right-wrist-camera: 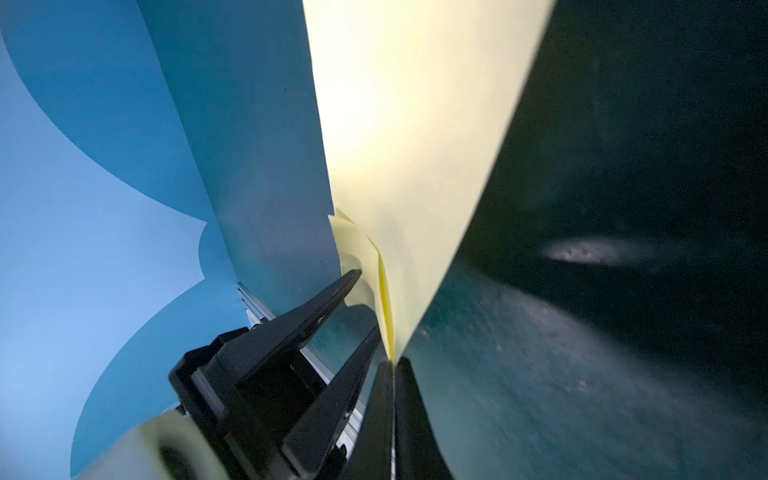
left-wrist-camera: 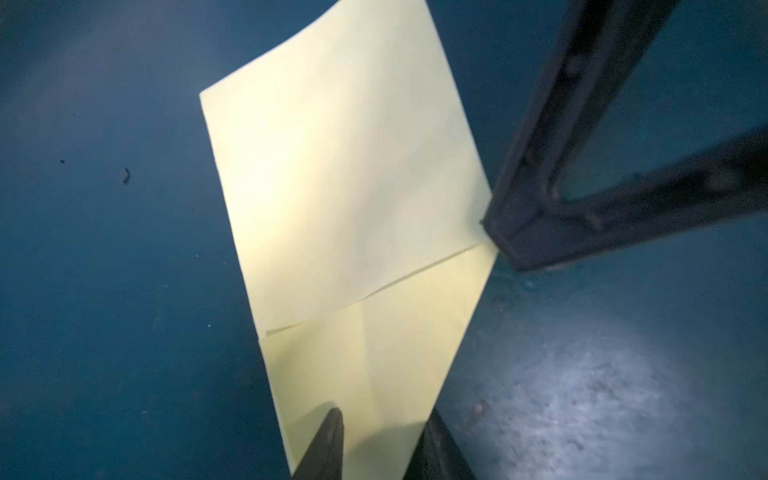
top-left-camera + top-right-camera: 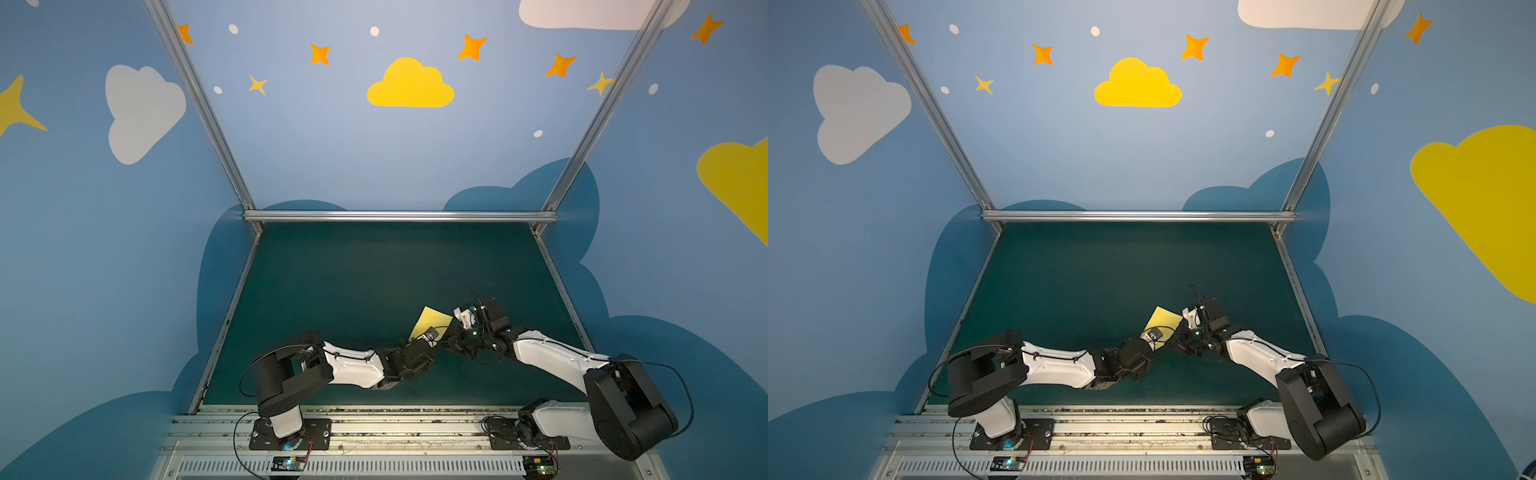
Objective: Fold a paper plane with a square sheet of paper (fold left side to right side)
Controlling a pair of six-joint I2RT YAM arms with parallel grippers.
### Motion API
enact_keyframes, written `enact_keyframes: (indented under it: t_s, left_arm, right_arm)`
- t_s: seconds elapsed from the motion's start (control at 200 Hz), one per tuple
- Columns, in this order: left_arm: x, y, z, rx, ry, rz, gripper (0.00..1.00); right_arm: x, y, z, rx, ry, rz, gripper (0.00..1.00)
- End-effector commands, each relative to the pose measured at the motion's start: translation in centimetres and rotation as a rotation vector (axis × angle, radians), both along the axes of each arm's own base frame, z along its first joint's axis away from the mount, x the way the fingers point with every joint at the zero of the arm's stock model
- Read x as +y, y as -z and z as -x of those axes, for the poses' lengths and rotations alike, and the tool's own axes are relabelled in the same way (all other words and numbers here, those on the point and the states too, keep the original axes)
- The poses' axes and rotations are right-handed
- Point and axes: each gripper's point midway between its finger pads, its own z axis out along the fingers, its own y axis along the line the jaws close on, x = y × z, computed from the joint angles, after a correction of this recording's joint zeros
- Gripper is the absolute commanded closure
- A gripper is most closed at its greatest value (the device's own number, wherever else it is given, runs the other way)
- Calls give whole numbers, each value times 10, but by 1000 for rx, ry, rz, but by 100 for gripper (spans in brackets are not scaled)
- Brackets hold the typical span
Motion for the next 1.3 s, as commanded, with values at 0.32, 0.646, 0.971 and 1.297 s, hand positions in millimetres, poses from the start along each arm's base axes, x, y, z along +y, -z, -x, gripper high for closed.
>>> enact_keyframes:
  t_s: [0.32, 0.646, 0.971, 1.297]
  left_arm:
    - [1, -7, -20, -48, -36, -8, 58]
    - [3, -10, -24, -42, -61, 7, 57]
    - [2, -25, -47, 98, -132, 123, 69]
    - [14, 12, -59, 166, -184, 45, 79]
  right_arm:
    - [-1, -11, -8, -20, -3, -23, 100]
    - [-16, 2, -4, -3, 31, 46, 63]
    - [-12, 19, -2, 24, 17, 35, 49]
    - [-3, 28, -5, 40, 14, 23, 42]
